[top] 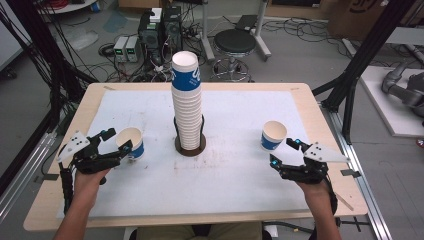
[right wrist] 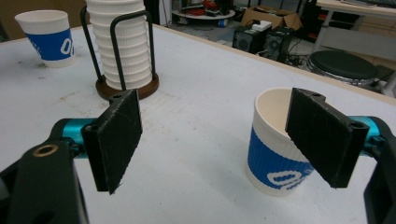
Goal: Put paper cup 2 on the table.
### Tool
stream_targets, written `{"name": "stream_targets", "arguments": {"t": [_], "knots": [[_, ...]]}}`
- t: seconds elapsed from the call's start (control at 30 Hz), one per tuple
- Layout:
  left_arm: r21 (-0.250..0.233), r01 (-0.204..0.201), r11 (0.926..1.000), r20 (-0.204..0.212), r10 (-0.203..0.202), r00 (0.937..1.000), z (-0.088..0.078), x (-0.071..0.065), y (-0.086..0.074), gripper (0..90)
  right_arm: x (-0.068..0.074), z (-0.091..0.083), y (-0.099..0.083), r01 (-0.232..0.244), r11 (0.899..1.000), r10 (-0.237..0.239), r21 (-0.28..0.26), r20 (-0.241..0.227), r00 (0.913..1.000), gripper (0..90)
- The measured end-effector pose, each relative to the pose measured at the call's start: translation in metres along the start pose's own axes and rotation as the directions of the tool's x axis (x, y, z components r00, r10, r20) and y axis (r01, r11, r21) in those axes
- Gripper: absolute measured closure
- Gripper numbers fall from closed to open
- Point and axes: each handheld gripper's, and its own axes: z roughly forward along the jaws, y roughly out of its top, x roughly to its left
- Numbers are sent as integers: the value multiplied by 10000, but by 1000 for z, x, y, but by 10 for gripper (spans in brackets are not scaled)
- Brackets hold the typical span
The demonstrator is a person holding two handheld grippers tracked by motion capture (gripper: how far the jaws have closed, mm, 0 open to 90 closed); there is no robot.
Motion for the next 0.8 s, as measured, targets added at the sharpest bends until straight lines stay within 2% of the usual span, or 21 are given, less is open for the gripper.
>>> {"name": "stream_targets", "arguments": {"t": [0.13, 0.2, 0.3, 0.8], "knots": [[-340, -105, 9994, 562, 124, 9983, 5, -6, 1, 174, -5, -6, -3, -177, 9998, 176, 43, 242, 9996, 191], [-320, -308, 9990, 839, 334, 9959, 10, -11, 1, 174, -7, -9, -4, -249, 9997, 247, 53, 344, 9991, 191], [-287, -467, 9985, 1037, 494, 9934, 15, -17, 0, 174, -10, -13, -5, -283, 9996, 282, 21, 462, 9985, 191], [-433, -687, 9967, 1317, 739, 9885, 16, -24, 1, 177, -4, -20, -2, -94, 10000, 94, -5, 674, 9977, 191]]}}
